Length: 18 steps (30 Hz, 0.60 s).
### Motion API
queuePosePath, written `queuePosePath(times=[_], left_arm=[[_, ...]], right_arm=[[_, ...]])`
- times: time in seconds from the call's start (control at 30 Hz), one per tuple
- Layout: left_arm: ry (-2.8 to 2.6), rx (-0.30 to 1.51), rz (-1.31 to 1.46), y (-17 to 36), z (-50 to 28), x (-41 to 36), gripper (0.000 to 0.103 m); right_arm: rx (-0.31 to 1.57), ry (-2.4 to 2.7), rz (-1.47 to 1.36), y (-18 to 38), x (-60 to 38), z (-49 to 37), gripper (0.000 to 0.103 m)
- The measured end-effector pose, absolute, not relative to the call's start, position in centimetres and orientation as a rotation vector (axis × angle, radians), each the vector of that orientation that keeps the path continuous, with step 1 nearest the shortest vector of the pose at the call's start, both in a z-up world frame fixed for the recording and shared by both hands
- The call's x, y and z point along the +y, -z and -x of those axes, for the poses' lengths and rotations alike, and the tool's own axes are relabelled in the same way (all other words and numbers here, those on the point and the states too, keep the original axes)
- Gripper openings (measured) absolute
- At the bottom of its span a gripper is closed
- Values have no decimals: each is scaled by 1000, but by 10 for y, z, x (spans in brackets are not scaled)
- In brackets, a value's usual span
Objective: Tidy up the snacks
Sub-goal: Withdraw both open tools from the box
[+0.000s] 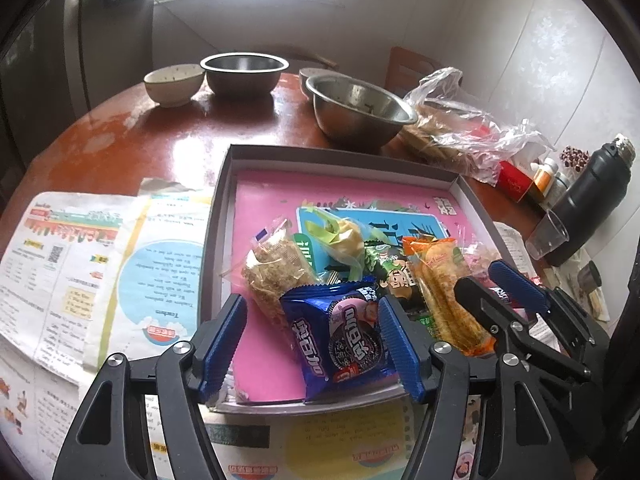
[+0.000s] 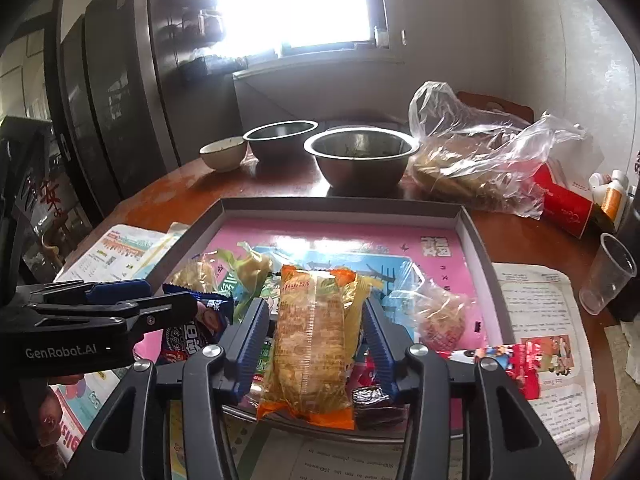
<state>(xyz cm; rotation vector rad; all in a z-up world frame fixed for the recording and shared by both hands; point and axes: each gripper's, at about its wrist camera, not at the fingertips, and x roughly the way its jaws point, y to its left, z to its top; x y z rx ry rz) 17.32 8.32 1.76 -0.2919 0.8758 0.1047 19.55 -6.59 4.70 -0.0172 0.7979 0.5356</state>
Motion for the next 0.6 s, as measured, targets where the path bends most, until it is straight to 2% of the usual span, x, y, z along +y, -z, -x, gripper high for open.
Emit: queuePosePath(times=[0.13,0.47,0.6], left_arm=[[-116,857,280,-25,-166,82,73],[-128,813,248,-43,-143,74,75],[-128,799,240,-48,-134,70,76]], right_arm=[[772,-529,13,-57,-70,-190,49],[700,-513,-14,-84,-85,-170,62],[683,-505,-24,-91,-91,-163,64]])
